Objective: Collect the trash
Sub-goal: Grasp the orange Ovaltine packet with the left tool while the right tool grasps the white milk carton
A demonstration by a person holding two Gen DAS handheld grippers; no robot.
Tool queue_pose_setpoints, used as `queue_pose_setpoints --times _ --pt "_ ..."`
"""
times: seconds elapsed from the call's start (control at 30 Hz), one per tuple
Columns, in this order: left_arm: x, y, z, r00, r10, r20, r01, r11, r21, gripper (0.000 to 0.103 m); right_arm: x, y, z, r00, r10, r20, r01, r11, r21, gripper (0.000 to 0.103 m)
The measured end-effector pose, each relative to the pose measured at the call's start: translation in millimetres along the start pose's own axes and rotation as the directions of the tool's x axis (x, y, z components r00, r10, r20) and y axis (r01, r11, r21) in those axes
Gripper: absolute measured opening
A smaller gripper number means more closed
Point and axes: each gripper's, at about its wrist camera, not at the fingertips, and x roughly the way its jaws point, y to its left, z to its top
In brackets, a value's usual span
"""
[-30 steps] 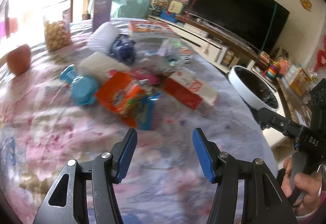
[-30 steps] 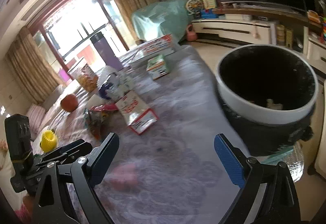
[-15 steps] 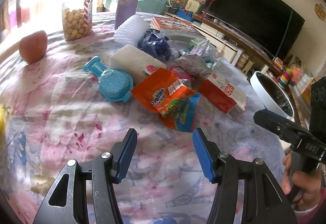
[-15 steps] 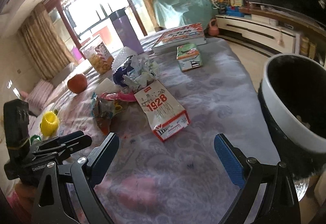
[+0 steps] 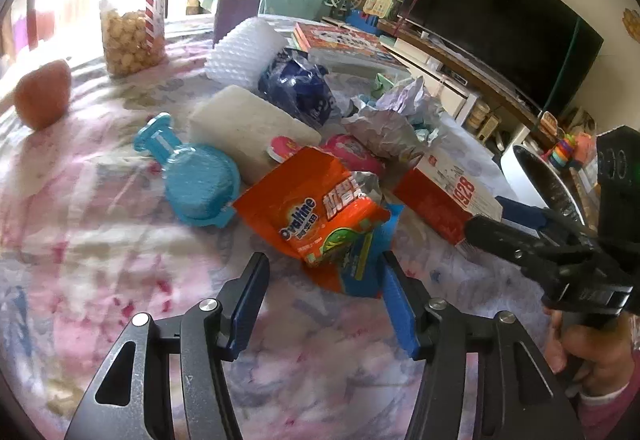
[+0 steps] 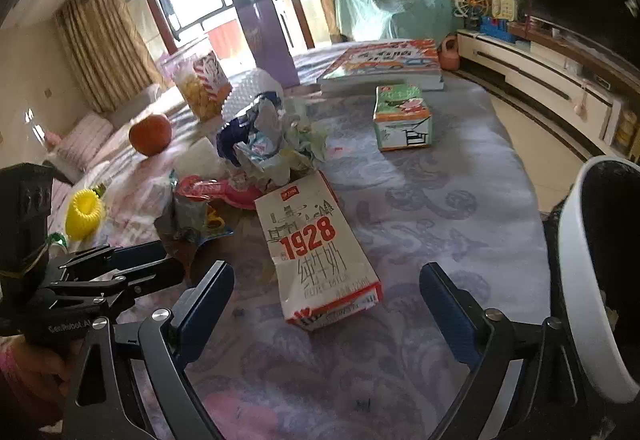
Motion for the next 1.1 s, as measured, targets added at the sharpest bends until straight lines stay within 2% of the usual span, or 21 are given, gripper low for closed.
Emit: queue_pose_setpoints --times 0.07,0.1,0.13,0.17,0.2,0.23,0.27,0.57,1.1 --pt "4.7 -1.3 0.3 1.000 -0.008 -0.003 0.008 1.000 -0.002 0.051 4.7 1.9 1.6 1.000 0.001 -0.012 -0.001 1.000 -0.014 0.094" --pt "6.4 -2.4 0.4 1.000 -0.011 -0.002 0.011 1.000 0.001 0.043 7.0 2.6 1.7 1.000 0.001 -0.018 -0.001 1.000 -0.019 0.090" --pt "8.7 -3.4 0.7 1.000 -0.017 -0.007 0.017 1.000 0.006 0.035 8.6 3.2 1.3 1.000 -0.002 -0.024 0.002 1.000 -0.019 0.083" --pt "10.3 -4.5 0.7 1.000 -0.023 -0.011 0.023 1.000 0.009 0.032 10.9 3.6 1.1 0.999 -0.006 -0.036 0.005 1.000 -0.020 0.077" --pt "11.5 -5.5 0.6 1.000 -0.026 -0.012 0.026 1.000 0.012 0.024 12.0 3.6 0.6 0.999 -0.006 -0.041 0.005 1.000 -0.017 0.063" --pt "12.6 -6.2 0.8 1.000 -0.028 -0.014 0.028 0.999 0.015 0.014 12.6 2.9 -0.3 0.999 -0.009 -0.044 0.008 1.000 -0.013 0.052" --pt "13.4 -6.1 0.7 0.999 -0.034 -0.017 0.035 0.999 0.016 0.009 13.3 1.8 -1.4 0.999 -0.015 -0.050 0.015 1.000 -0.004 0.052" --pt "-5.0 -16.9 -5.9 0.998 -0.056 0.040 0.053 0.995 0.085 0.007 -10.7 -5.7 -19.2 1.000 -0.004 -0.013 0.005 0.996 0.086 0.052" --pt "-7.6 -62.5 -17.6 0.987 -0.159 -0.002 0.157 0.970 0.186 0.007 -78.2 -32.5 -53.0 0.991 -0.107 0.082 0.086 0.971 0.224 0.052"
